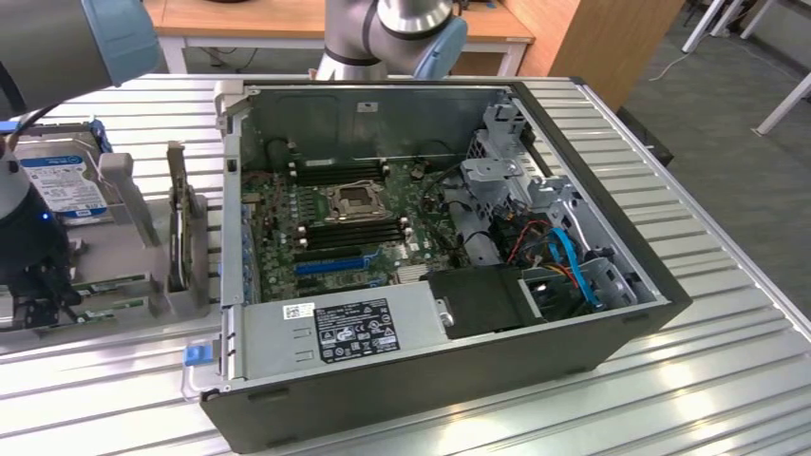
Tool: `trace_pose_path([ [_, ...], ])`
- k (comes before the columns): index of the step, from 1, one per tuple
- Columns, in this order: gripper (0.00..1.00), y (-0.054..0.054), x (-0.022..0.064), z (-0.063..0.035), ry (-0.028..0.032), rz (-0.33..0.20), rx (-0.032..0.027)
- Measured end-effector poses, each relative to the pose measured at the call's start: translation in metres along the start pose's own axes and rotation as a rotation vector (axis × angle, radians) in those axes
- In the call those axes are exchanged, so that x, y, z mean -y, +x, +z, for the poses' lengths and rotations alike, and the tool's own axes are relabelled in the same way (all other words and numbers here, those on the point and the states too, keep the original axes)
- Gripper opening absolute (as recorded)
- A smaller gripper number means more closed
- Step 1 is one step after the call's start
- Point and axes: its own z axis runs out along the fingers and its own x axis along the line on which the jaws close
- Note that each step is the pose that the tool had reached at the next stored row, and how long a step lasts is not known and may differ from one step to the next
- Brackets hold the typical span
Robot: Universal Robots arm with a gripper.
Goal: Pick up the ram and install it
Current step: 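Pick up the ram and move it above insertion slot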
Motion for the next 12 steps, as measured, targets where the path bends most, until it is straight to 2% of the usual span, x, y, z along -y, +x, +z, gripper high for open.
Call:
trace_pose_path([
  [12,0.30,0.002,0.0130,-0.0006,0.0000,0.000,0.0000],
])
